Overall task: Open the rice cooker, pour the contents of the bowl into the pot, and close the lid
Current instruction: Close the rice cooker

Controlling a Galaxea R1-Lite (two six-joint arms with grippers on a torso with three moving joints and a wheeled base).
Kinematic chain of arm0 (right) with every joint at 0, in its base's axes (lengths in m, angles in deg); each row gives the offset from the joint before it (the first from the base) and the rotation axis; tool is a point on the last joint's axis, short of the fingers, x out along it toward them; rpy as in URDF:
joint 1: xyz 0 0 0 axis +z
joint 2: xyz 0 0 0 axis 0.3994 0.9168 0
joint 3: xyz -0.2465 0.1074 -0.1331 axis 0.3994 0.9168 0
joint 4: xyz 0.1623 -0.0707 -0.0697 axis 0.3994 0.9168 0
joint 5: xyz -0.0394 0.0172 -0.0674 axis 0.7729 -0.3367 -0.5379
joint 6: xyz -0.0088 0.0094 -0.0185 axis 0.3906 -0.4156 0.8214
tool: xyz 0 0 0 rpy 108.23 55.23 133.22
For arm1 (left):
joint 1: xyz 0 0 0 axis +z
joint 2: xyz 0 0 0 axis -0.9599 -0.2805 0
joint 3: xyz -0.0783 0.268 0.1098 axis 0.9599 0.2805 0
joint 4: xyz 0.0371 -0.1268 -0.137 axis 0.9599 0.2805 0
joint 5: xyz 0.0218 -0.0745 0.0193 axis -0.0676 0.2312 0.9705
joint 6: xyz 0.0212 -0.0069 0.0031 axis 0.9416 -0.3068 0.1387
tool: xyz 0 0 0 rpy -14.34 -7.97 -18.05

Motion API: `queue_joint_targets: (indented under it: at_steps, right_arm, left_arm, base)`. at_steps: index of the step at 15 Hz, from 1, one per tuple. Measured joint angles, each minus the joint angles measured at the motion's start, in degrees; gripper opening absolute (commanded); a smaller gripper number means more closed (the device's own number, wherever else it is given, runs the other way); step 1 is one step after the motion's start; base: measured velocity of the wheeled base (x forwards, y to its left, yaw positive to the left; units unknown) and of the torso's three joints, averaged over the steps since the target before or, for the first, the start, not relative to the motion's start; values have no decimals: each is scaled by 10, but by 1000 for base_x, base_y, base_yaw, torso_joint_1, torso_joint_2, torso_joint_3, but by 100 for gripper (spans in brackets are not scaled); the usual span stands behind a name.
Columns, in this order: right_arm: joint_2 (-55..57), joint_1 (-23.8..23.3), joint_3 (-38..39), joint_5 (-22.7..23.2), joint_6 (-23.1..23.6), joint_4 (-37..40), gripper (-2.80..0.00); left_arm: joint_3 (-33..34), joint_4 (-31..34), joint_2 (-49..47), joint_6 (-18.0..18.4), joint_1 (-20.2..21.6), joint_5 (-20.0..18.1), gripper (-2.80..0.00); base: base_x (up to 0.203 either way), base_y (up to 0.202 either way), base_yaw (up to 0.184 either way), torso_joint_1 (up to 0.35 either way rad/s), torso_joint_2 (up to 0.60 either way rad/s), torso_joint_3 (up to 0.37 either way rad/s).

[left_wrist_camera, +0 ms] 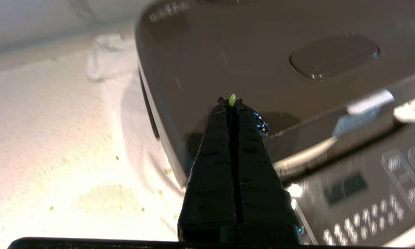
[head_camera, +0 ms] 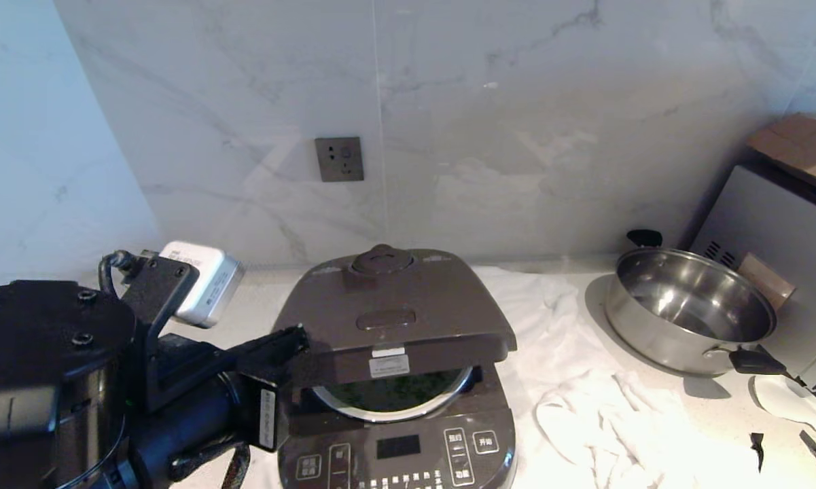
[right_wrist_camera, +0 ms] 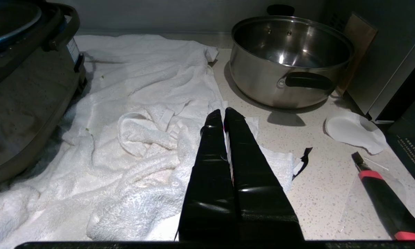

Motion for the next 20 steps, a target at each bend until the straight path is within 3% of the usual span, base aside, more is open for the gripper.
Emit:
queue_joint_targets:
  at_steps: [4, 11, 20]
  right_arm:
    - [0, 0, 0, 1, 0, 0, -280]
    - [0, 0, 0, 1, 0, 0, -280]
    - [0, 0, 0, 1, -1, 0, -280]
  left_arm:
    - [28, 0, -5, -49, 0, -18, -280]
    - [37, -32, -61, -86, -19, -19, -280]
    - [55, -81, -116, -99, -19, -20, -280]
  base:
    - [0, 0, 0, 0, 0, 0]
    - [0, 0, 0, 0, 0, 0]
    - [0, 0, 0, 0, 0, 0]
